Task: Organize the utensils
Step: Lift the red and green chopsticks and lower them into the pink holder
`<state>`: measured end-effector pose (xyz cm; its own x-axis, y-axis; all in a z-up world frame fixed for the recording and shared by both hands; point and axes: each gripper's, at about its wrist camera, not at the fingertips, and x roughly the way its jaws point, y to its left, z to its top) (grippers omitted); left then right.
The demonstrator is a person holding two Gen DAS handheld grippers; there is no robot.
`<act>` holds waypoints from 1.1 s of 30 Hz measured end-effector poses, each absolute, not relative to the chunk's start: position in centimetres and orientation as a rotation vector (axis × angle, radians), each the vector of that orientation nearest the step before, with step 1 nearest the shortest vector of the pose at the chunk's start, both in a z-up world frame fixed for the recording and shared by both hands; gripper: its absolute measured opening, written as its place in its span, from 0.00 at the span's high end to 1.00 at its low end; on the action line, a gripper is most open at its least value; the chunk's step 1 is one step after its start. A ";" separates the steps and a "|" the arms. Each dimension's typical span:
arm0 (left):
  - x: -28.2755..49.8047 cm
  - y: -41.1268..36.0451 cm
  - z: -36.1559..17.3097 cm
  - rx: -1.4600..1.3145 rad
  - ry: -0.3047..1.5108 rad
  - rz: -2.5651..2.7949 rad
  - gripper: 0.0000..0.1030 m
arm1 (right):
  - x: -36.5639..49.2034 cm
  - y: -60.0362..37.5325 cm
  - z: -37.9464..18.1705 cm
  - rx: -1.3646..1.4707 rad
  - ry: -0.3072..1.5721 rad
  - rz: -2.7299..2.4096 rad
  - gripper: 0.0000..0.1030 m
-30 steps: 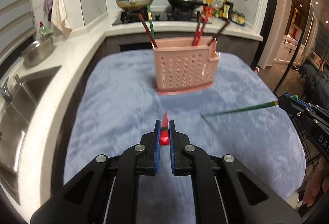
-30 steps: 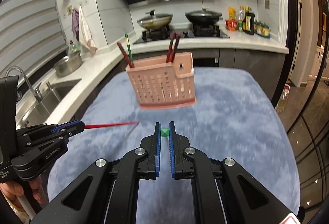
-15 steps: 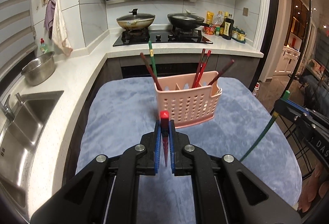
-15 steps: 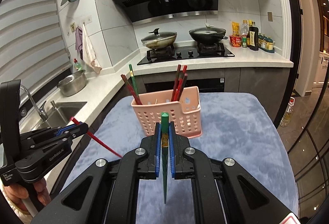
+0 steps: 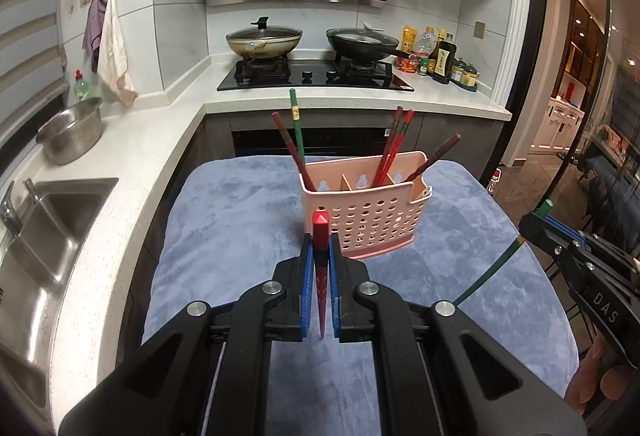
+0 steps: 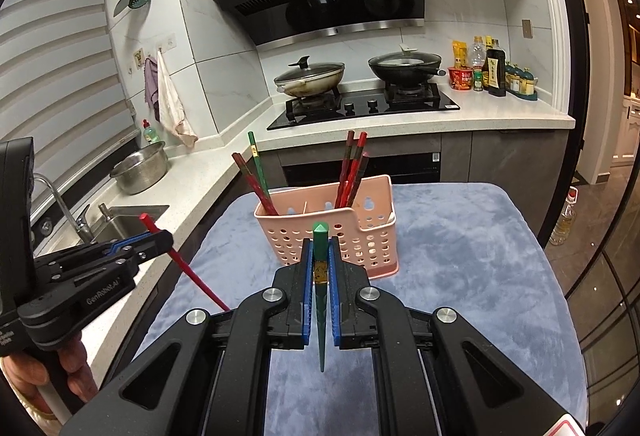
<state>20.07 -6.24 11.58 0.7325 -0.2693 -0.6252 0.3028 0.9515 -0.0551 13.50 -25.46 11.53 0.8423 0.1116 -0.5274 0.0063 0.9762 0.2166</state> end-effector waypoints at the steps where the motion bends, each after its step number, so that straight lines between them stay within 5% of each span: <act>1: 20.1 -6.0 11.5 0.045 0.683 -0.312 0.93 | 13.5 -25.5 11.4 0.216 0.572 0.054 0.93; 21: 20.5 -4.9 10.7 0.025 0.709 -0.296 0.93 | 14.3 -25.4 9.8 0.218 0.606 0.039 0.93; 33: 23.0 -5.5 19.1 -0.021 0.535 -0.343 0.93 | 17.3 -26.3 19.6 0.203 0.361 0.066 0.93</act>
<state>22.99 -5.47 19.05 0.8046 -0.3256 -0.4965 0.3150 0.9430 -0.1079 17.32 -26.35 19.58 0.9337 0.0999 -0.3440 -0.0275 0.9775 0.2092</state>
